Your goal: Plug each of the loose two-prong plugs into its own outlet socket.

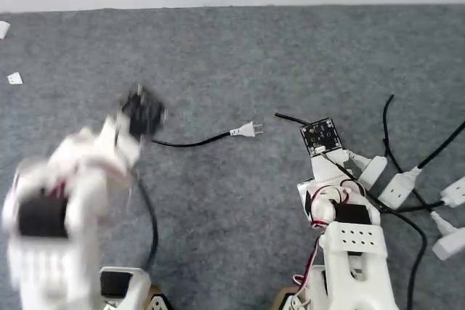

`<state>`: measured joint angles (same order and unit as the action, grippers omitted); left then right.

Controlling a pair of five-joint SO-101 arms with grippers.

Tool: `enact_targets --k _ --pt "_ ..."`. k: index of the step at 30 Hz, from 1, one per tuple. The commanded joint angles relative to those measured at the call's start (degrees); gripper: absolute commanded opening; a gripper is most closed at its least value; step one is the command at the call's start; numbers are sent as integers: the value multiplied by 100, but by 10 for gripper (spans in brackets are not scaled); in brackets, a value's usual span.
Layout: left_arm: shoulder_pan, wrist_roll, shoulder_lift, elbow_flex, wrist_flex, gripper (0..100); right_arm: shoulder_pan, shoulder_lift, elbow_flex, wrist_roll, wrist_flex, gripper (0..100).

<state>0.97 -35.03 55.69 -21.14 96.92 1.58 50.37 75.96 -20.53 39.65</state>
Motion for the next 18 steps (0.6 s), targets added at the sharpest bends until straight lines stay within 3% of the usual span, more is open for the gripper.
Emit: enact_targets --k 1,10,13,18 --pt "-149 132 721 -22 193 13 -48 110 -35 -35 -66 9" --pt "-598 554 1749 -154 360 15 -4 110 9 -26 -22 9" --pt "-79 730 1934 -813 352 31 -4 119 79 -35 -31 9" --pt "1099 1363 1987 -2484 -299 156 -4 119 88 -53 -22 9"
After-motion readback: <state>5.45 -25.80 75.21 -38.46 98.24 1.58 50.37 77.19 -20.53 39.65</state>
